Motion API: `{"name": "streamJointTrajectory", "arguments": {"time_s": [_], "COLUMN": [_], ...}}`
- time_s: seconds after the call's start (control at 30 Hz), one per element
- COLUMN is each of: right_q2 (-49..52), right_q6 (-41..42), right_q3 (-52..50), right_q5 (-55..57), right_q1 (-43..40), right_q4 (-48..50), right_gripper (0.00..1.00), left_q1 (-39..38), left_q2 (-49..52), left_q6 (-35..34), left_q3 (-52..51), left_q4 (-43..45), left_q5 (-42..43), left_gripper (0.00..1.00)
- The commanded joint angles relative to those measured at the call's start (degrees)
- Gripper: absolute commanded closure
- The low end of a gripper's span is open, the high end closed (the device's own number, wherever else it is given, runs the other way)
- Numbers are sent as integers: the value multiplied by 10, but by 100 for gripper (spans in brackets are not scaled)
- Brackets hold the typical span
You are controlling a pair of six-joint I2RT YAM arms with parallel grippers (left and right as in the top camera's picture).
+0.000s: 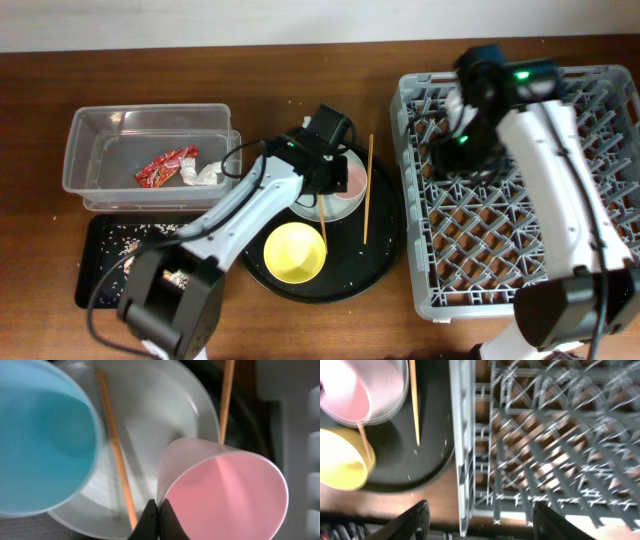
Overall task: Sort waste into correct bins and load items into the dishwasher rack
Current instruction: 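Lift the pink cup and carry it over the dish rack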
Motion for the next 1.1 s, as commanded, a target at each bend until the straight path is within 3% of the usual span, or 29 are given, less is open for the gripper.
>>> {"name": "streamJointTrajectory", "arguments": {"time_s": [0.0, 0.03, 0.07, 0.1, 0.13, 0.23, 0.3, 0.53, 0.67, 0.77, 0.8, 0.83, 1.07], "right_q2": [-27, -42, -60, -66, -70, -70, -70, -70, -70, -70, -70, -70, -68], "right_q6": [-59, -105, -138, -154, -213, -288, -339, -440, -442, -441, -441, -441, -441], "right_q3": [97, 107, 107, 107, 107, 107, 107, 107, 107, 107, 107, 107, 107], "right_q5": [-79, -152, -213, -250, -353, -460, -542, -595, -672, -690, -686, -683, -640], "right_q1": [-45, -64, -89, -103, -120, -106, -71, 25, 28, 28, 28, 29, 92], "right_q4": [-38, -38, -38, -38, -38, -38, -38, -35, -36, -37, -38, -38, -13], "right_gripper": [31, 29, 12, 6, 2, 2, 2, 0, 22, 28, 37, 39, 32], "left_q1": [57, 90, 143, 184, 250, 295, 283, 234, 234, 234, 234, 234, 234], "left_q2": [-129, -159, -189, -202, -205, -197, -193, -193, -193, -193, -193, -193, -193], "left_q6": [49, 66, 84, 104, 146, 193, 193, 192, 192, 192, 192, 192, 192], "left_q3": [59, 62, 62, 62, 62, 62, 61, 61, 61, 61, 61, 61, 61], "left_q4": [-41, -52, -68, -73, -70, -65, -26, -11, -11, -3, -3, -3, -3], "left_q5": [82, 142, 216, 300, 507, 676, 753, 794, 805, 805, 805, 805, 805], "left_gripper": [100, 100, 100, 100, 100, 100, 100, 100, 100, 100, 100, 100, 100]}}
